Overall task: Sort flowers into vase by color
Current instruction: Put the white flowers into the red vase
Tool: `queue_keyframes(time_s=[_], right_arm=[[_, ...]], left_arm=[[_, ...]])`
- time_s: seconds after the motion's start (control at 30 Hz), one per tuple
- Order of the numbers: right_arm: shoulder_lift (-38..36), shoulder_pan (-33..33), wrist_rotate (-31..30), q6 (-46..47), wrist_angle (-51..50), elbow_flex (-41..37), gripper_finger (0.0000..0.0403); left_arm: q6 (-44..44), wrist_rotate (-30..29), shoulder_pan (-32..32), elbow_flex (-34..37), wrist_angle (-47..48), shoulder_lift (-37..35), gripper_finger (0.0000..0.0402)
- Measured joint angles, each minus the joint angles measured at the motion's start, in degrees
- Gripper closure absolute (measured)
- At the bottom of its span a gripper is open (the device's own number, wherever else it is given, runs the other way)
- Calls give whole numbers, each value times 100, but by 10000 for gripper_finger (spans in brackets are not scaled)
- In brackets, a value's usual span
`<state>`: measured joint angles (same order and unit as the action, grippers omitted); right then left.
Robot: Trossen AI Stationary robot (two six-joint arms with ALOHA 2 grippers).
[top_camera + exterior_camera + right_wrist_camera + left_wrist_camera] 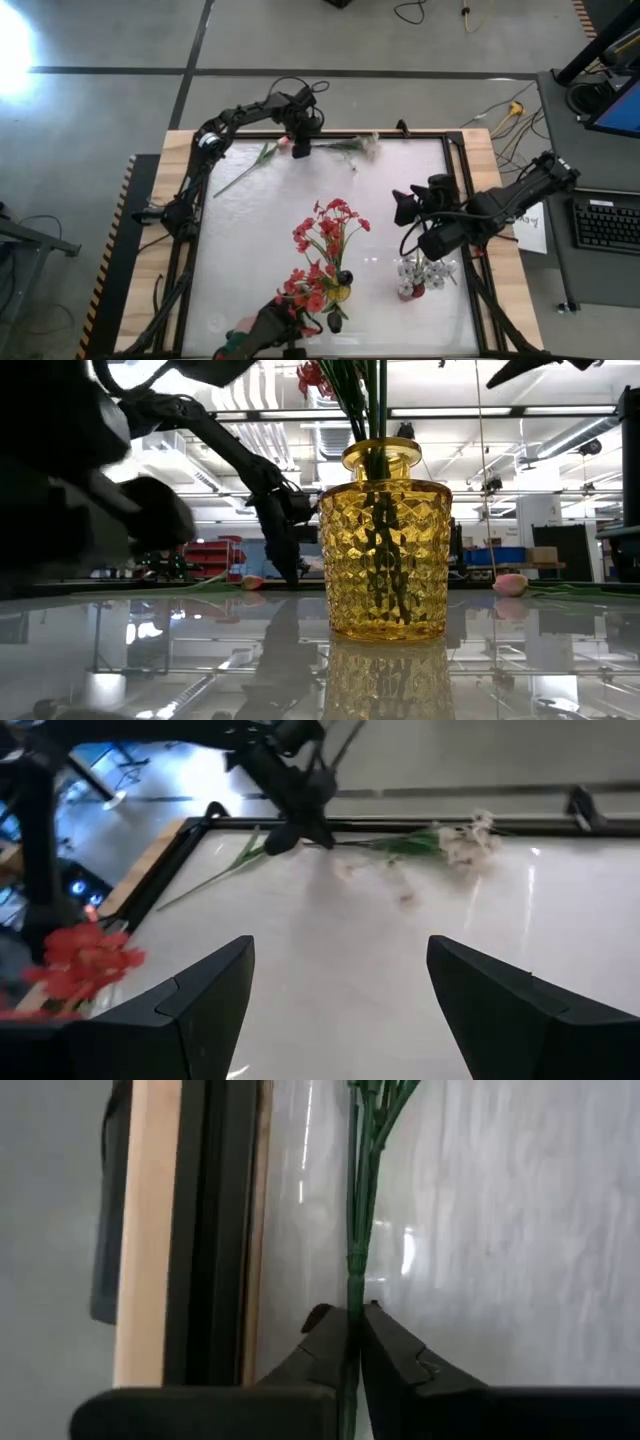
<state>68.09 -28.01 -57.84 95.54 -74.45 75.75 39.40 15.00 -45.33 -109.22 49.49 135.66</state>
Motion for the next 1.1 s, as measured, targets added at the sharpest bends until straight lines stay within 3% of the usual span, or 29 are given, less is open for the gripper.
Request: queue_keyframes(time_s=[0.3, 0.57, 0.87, 1.1], right_arm=[[-48, 28, -249, -2227, 882, 292, 115], [-54, 28, -391, -3382, 1096, 660, 115], [-57, 28, -528, -4370, 1417, 748, 115], [-59, 28, -422, -4661, 1440, 748, 115]], left_arm=[[-161, 49, -279, 47, 1388, -785, 401], [-865, 100, -327, 113, 1305, -2199, 402], [-1616, 622, -92, 109, 1251, -3675, 401], [-1662, 685, 220, 118, 1531, -4015, 401]])
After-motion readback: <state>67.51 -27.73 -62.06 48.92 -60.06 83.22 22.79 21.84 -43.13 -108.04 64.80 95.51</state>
